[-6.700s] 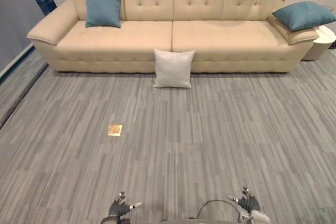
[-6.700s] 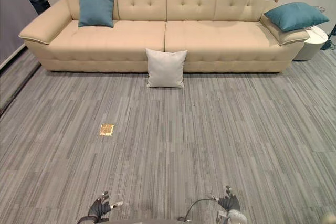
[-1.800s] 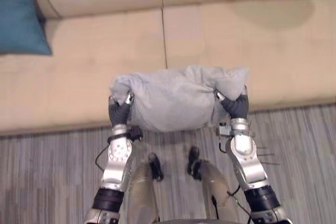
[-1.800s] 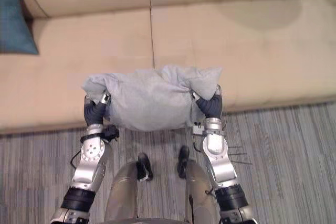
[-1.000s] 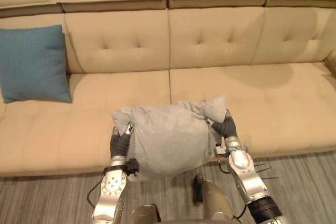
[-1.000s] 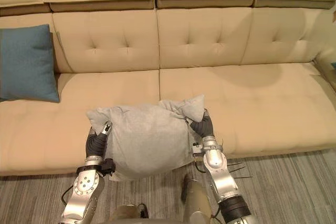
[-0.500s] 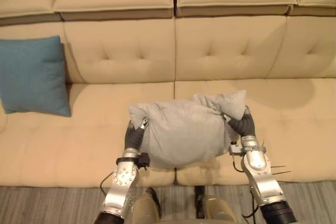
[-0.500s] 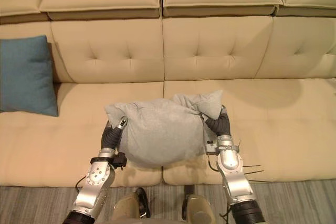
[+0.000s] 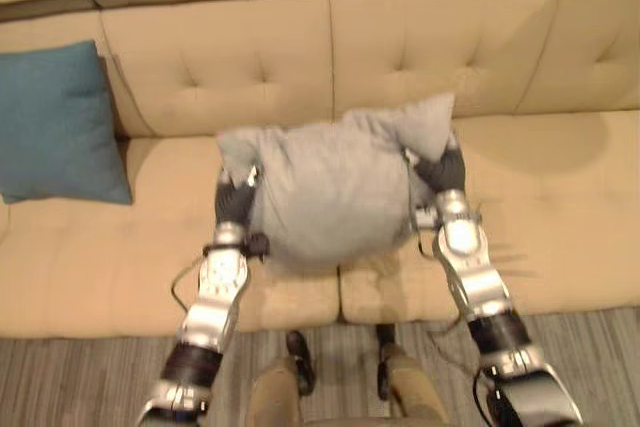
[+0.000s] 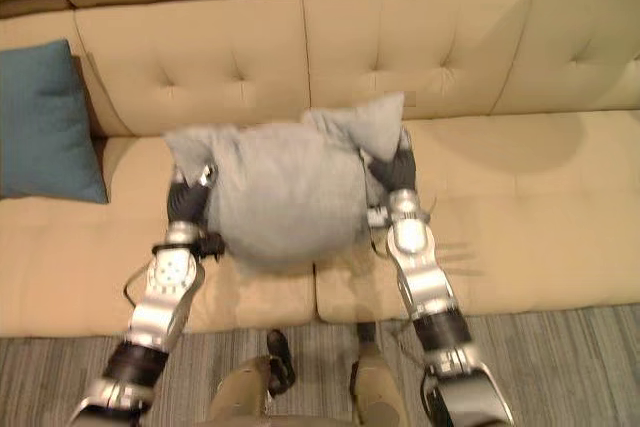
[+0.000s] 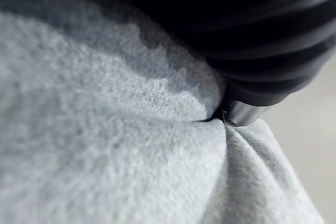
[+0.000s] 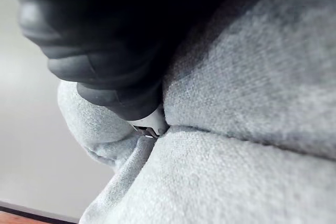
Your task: Pick up cushions and gather them together orderly.
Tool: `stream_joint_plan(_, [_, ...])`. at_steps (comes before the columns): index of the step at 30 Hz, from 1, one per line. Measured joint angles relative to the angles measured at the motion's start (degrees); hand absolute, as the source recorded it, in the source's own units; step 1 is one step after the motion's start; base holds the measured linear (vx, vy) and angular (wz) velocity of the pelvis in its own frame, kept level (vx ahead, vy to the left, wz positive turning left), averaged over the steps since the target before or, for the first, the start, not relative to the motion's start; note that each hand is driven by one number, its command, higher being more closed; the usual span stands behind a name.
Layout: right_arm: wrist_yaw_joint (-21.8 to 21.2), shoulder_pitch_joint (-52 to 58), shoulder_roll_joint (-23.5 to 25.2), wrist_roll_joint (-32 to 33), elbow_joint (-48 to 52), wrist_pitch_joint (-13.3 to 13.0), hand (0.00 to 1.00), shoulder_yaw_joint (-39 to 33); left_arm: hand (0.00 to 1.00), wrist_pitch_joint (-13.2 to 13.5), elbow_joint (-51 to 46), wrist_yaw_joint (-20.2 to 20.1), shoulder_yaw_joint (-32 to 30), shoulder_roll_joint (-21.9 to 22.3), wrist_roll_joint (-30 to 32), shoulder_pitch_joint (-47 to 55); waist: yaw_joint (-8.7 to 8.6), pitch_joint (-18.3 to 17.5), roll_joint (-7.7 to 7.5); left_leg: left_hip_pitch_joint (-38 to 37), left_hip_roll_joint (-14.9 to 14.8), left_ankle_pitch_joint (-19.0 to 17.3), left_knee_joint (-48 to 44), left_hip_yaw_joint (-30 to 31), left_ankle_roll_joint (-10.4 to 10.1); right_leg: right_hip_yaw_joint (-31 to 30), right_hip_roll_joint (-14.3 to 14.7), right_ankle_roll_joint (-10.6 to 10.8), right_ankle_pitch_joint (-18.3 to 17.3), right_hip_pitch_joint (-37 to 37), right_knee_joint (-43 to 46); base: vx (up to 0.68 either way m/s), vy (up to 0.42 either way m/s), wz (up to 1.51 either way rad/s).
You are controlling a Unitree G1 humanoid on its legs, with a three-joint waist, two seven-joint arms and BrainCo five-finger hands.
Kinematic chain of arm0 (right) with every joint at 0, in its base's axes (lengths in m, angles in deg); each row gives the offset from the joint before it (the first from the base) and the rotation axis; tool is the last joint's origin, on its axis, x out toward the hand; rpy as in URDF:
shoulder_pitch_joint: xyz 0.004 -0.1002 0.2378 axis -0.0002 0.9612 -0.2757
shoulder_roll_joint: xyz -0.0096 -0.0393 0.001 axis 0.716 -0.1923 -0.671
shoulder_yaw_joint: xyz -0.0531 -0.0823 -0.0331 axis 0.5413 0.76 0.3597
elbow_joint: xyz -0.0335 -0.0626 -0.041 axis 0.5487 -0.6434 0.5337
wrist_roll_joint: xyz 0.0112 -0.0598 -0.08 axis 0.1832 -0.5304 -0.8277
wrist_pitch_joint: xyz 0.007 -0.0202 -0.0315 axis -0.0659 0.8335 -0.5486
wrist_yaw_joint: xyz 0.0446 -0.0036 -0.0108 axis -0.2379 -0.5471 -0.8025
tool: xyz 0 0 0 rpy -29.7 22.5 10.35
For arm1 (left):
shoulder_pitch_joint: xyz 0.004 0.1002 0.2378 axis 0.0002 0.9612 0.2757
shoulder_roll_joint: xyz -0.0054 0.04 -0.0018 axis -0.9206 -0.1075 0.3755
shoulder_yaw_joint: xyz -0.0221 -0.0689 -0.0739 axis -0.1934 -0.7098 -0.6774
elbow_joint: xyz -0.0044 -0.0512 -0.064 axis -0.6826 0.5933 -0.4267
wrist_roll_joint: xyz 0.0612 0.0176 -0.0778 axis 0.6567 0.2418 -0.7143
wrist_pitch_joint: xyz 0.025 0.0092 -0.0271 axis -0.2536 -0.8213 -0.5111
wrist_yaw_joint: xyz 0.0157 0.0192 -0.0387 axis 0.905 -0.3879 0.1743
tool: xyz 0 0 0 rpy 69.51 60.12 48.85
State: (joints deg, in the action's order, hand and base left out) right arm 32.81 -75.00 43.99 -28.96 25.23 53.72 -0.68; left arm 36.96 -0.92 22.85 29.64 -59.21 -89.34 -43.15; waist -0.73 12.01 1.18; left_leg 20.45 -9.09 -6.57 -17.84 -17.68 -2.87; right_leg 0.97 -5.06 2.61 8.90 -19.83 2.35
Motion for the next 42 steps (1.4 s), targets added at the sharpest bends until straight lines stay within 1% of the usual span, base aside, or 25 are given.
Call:
stream_joint_plan(2, [2.1, -6.9, 0.0, -1.3, -2.1, 0.0, 1.00, 0.2, 1.00, 0.0, 2.6, 3.1, -1.9, -0.8, 0.7, -7.8, 0.05, 2.4, -0.07, 1.5, -0.2, 0.7, -0.6, 0.5, 0.0, 0.3, 0.2, -0.1, 0.9, -1.0, 0.0, -0.19, -0.070, 0.10])
stream_joint_plan(3, [3.2, -9.8, 0.0, -1.8, -3.1, 0.0, 1.00, 0.3, 1.00, 0.0, 3.9, 4.7, -2.4, -1.6, 1.1, -11.3, 0.12, 2.9, -0.03, 2.8, -0.4, 1.2, -0.8, 0.6, 0.0, 0.4, 0.3, -0.2, 1.3, -2.1, 0.0, -0.20, -0.085, 0.08])
stream_joint_plan(4, [4.9, -14.3, 0.0, -2.4, -4.6, 0.0, 1.00, 0.3, 1.00, 0.0, 6.2, 6.9, -3.4, -2.9, 1.5, -17.0, 0.17, 4.1, 0.01, 4.3, -0.5, 1.7, -1.1, 0.8, -0.1, 0.6, 0.3, -0.3, 1.7, -3.5, 0.1, -0.16, -0.072, 0.06])
stream_joint_plan(5, [5.3, -16.1, 0.0, -2.6, -5.3, 0.1, 1.00, 0.1, 1.00, 0.0, 7.3, 7.3, -3.9, -3.5, 1.8, -19.1, 0.13, 5.0, -0.03, 4.6, -0.5, 2.0, -1.2, 1.0, 0.2, 0.6, 0.4, -0.3, 1.9, -3.7, 0.2, -0.14, -0.069, 0.08])
stream_joint_plan(7, [7.3, -22.6, 0.2, -4.1, -7.6, 0.5, 1.00, -1.8, 1.00, -0.1, 11.5, 10.4, -4.3, -5.2, 3.1, -28.2, 0.11, 7.1, 0.01, 7.0, -0.5, 3.2, -1.1, 1.7, 0.2, 1.2, 0.4, -0.5, 2.6, -5.8, 0.5, -0.14, -0.064, 0.14])
stream_joint_plan(9, [9.1, -28.1, 0.3, -4.3, -9.9, 1.1, 1.00, -4.0, 1.00, -0.2, 14.7, 11.8, -4.3, -6.3, 3.7, -35.7, 0.08, 8.8, -0.01, 8.7, 0.1, 4.5, -0.6, 2.0, 0.4, 1.8, 0.2, -0.6, 3.1, -7.7, 0.7, -0.10, -0.061, 0.18])
stream_joint_plan(10, [10.2, -30.7, 0.5, -4.8, -11.1, 1.2, 1.00, -4.9, 1.00, -0.4, 16.4, 12.7, -4.3, -6.8, 4.5, -39.1, 0.06, 9.1, -0.05, 10.0, 0.1, 5.6, 0.0, 2.0, 0.7, 1.9, 0.1, -0.8, 3.5, -9.2, 0.7, -0.04, -0.053, 0.12])
stream_joint_plan(13, [12.9, -36.7, 0.5, -6.4, -13.4, 1.2, 1.00, -6.2, 1.00, -0.5, 21.0, 14.2, -4.3, -8.2, 4.7, -46.8, 0.02, 11.2, 0.00, 12.5, 0.3, 6.8, 0.8, 2.0, 0.6, 1.9, 0.1, -1.0, 3.7, -12.5, 1.6, -0.02, -0.059, 0.03])
stream_joint_plan(15, [14.2, -40.4, 0.2, -6.5, -15.9, 1.2, 1.00, -6.4, 1.00, -0.5, 24.1, 14.3, -4.3, -8.8, 4.2, -50.8, -0.16, 11.7, -0.06, 14.9, 0.6, 7.6, 1.6, 2.0, 0.6, 1.9, 0.1, -1.1, 3.8, -15.2, 1.8, -0.01, -0.063, 0.05])
stream_joint_plan(16, [14.9, -43.3, -0.7, -6.6, -18.5, 1.2, 1.00, -6.7, 1.00, -0.5, 26.5, 14.2, -4.2, -8.8, 3.3, -54.0, -0.36, 12.7, -0.05, 16.9, 0.7, 8.2, 2.0, 2.1, 0.7, 2.1, 0.0, -1.3, 3.9, -17.4, 2.0, -0.01, -0.078, 0.08])
stream_joint_plan(17, [15.2, -45.6, -0.7, -6.8, -22.0, 1.2, 1.00, -7.4, 1.00, -0.5, 29.1, 13.9, -4.2, -8.8, 3.2, -55.8, -0.93, 13.2, -0.02, 18.5, 0.7, 8.5, 2.0, 2.4, 0.8, 2.3, 0.0, -1.4, 4.0, -19.0, 2.1, -0.01, -0.061, 0.08])
stream_joint_plan(18, [15.2, -46.4, -0.7, -6.8, -23.4, 1.2, 1.00, -7.6, 1.00, -0.5, 30.2, 13.8, -4.2, -8.8, 3.2, -56.4, -1.28, 13.4, -0.06, 19.1, 0.7, 8.5, 2.1, 2.5, 0.8, 2.4, 0.0, -1.4, 4.0, -19.6, 2.2, -0.01, -0.042, 0.08])
stream_joint_plan(19, [15.1, -47.0, -0.7, -6.8, -25.0, 1.2, 0.00, -7.6, 0.00, -0.6, 31.9, 13.8, -4.2, -8.6, 3.0, -56.9, -1.76, 13.4, -0.06, 20.3, 0.8, 8.6, 2.2, 2.7, 0.8, 2.6, -0.1, -1.4, 4.1, -20.7, 2.2, 0.00, -0.025, 0.06])
stream_joint_plan(20, [15.1, -47.7, -1.2, -6.7, -25.9, 1.2, 0.00, -7.6, 0.00, -0.6, 33.7, 13.7, -4.3, -8.1, 1.9, -57.5, -1.84, 13.7, -0.05, 21.3, 0.9, 8.6, 2.3, 2.8, 0.8, 2.7, -0.1, -1.4, 4.1, -21.6, 2.2, 0.00, -0.022, 0.05])
stream_joint_plan(22, [15.1, -48.8, -1.9, -6.7, -26.2, 1.1, 0.00, -7.6, 0.00, -0.2, 33.8, 13.7, -5.1, -8.1, 0.5, -57.7, -1.81, 14.7, -0.01, 21.7, 0.9, 8.6, 2.3, 2.9, 0.8, 2.8, -0.1, -1.4, 4.0, -21.9, 2.2, 0.00, -0.016, 0.04])
stream_joint_plan(24, [15.1, -50.9, -3.1, -6.7, -26.5, 1.0, 0.00, -8.0, 0.00, 0.7, 34.6, 13.6, -6.3, -8.4, -1.1, -59.3, -1.69, 14.7, 0.00, 23.1, 0.9, 8.6, 2.2, 3.3, 0.8, 3.1, -0.2, -1.4, 4.0, -23.2, 2.2, 0.00, -0.014, 0.08])
stream_joint_plan(28, [15.1, -52.7, -4.5, -6.1, -27.9, 0.7, 0.00, -8.6, 0.00, 0.8, 35.9, 11.7, -6.3, -9.8, -1.8, -60.9, -1.51, 14.7, 0.00, 24.9, 1.0, 8.6, 1.9, 3.6, 0.8, 3.4, -0.7, -1.4, 4.0, -24.7, 2.5, -0.01, -0.007, 0.08])
stream_joint_plan(30, [15.0, -52.6, -5.9, -5.8, -27.9, 0.4, 0.00, -8.6, 0.00, 0.8, 35.9, 10.1, -6.1, -11.3, -1.7, -60.8, -1.55, 14.8, -0.01, 25.7, 1.2, 8.6, 1.7, 3.5, 0.8, 3.4, -1.0, -1.4, 4.1, -25.4, 2.7, -0.01, -0.001, 0.02])
stream_joint_plan(32, [14.4, -52.4, -8.0, -5.1, -27.4, -0.5, 0.00, -8.7, 0.00, 0.8, 35.8, 8.6, -5.9, -13.7, -1.7, -60.6, -1.56, 15.4, -0.22, 25.8, 1.2, 8.6, 1.3, 3.6, 0.8, 3.4, -1.0, -1.4, 4.0, -25.5, 3.0, 0.00, 0.000, 0.00])
stream_joint_plan(33, [13.5, -51.7, -9.9, -3.8, -26.8, -1.3, 0.00, -8.9, 0.00, 0.9, 35.6, 7.6, -5.9, -16.1, -1.7, -59.6, -1.58, 15.6, -0.22, 25.8, 1.1, 8.6, 1.1, 3.6, 0.8, 3.5, -0.9, -1.4, 4.0, -25.5, 3.3, 0.00, 0.000, 0.00])
stream_joint_plan(35, [12.8, -49.5, -11.5, -2.0, -24.0, -1.6, 0.00, -9.6, 0.00, 0.9, 34.8, 7.1, -6.0, -18.1, -1.8, -58.1, -1.43, 15.6, -0.22, 25.8, 1.0, 8.6, 1.0, 3.7, 0.8, 3.4, -0.9, -1.3, 3.9, -25.5, 3.4, 0.00, 0.000, 0.00])
stream_joint_plan(37, [11.4, -42.8, -14.1, 1.9, -17.6, -2.8, 0.00, -13.8, 0.00, 1.2, 30.7, 6.4, -7.3, -21.1, -2.5, -54.3, -1.14, 15.6, -0.22, 25.8, 0.9, 8.5, 0.7, 3.7, 0.8, 3.4, -0.8, -1.2, 3.9, -25.3, 3.6, 0.00, 0.000, 0.00])
stream_joint_plan(40, [11.1, -34.8, -16.0, 7.2, -13.9, -3.0, 0.00, -19.3, 0.00, 1.3, 27.0, 6.4, -11.3, -22.3, -4.9, -49.6, -0.75, 15.6, -0.22, 25.6, 0.2, 8.0, -0.8, 3.6, 1.5, 3.3, -0.5, -1.0, 3.6, -25.0, 4.6, -0.01, -0.019, -0.04])
stream_joint_plan(41, [10.1, -29.2, -16.5, 10.0, -12.3, -3.0, 0.00, -21.9, 0.00, 1.3, 24.3, 5.9, -13.2, -22.3, -6.6, -45.4, -0.70, 15.6, -0.22, 24.7, -0.1, 7.4, -1.6, 3.5, 1.5, 3.3, -0.1, -0.9, 3.5, -23.7, 4.6, -0.01, -0.045, -0.08])
stream_joint_plan(42, [9.2, -24.2, -16.5, 11.6, -11.0, -3.0, 0.00, -23.3, 0.00, 1.3, 22.6, 5.2, -13.8, -22.3, -7.3, -41.4, -0.70, 15.6, -0.23, 23.5, -0.3, 6.9, -2.2, 3.4, 1.3, 3.3, 0.0, -0.7, 3.1, -22.2, 4.7, -0.01, -0.051, -0.06])
